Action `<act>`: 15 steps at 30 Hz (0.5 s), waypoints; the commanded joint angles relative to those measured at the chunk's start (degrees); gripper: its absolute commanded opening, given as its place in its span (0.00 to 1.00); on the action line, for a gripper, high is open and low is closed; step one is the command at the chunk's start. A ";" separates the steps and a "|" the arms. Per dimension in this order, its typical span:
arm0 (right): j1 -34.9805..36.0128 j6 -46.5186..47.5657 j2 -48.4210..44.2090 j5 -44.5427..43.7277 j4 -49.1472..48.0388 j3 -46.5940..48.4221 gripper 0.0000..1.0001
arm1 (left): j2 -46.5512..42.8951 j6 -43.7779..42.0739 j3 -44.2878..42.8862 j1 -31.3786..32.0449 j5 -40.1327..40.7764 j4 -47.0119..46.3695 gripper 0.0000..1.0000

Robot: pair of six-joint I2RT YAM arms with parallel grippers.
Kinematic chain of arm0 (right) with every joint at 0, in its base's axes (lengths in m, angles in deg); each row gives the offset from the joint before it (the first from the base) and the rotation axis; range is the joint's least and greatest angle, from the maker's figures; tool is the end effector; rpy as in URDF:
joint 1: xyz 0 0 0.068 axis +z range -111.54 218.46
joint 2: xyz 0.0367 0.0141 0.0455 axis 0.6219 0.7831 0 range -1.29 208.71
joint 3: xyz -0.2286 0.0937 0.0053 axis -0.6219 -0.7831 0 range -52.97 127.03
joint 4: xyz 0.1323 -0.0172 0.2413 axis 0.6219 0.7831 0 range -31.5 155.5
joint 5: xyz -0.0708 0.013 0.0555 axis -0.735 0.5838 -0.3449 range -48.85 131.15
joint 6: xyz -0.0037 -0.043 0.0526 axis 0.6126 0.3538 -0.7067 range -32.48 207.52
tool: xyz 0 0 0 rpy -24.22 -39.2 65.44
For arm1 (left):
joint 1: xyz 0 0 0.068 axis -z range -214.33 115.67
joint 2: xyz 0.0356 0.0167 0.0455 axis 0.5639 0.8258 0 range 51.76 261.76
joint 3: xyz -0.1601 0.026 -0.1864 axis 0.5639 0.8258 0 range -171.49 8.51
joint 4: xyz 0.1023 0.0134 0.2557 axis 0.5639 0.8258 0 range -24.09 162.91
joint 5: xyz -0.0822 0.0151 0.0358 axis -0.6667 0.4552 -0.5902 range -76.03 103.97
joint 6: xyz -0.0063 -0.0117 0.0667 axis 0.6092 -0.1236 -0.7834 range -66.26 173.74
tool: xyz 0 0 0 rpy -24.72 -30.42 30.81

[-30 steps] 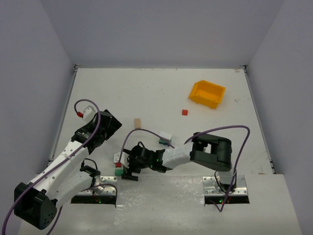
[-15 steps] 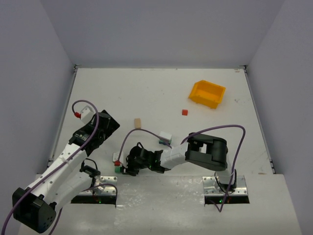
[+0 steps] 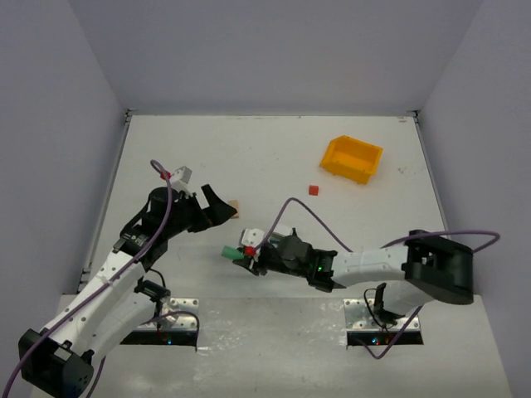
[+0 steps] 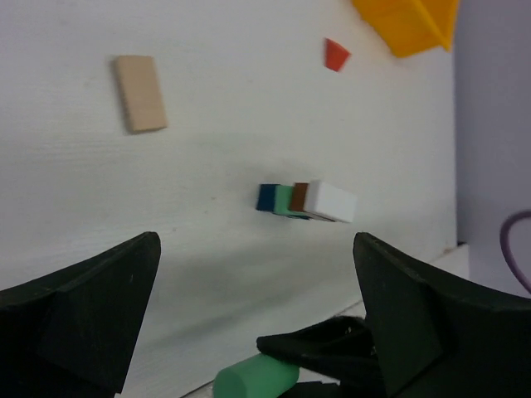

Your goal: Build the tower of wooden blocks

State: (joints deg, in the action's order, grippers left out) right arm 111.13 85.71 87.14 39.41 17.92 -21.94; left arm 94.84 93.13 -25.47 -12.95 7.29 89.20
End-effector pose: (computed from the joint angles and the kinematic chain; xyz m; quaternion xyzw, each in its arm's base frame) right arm 0.0990 0.3119 0.1266 -0.4581 0.6594 0.3510 0.4818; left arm 0.2038 -0.0867 0.2250 -0.1093 0.8684 -0.2873 0.3891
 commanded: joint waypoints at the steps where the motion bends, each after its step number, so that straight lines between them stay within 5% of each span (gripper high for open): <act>1: -4.19 -2.45 -12.69 -5.47 -8.21 -6.30 0.11 | -2.09 -4.66 2.95 0.28 -25.00 -16.79 1.00; 6: -8.23 -2.16 -19.27 -7.15 -10.96 -10.77 0.11 | -2.56 -2.07 5.82 0.50 -34.69 -26.44 1.00; 15: -8.48 0.77 -20.35 -7.96 -12.90 -10.57 0.11 | -3.52 0.81 7.74 0.86 -34.93 -29.19 0.96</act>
State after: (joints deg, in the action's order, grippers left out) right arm 102.73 85.03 67.99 32.18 10.50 -32.82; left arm 91.92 92.61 -18.35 -12.75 -25.77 65.31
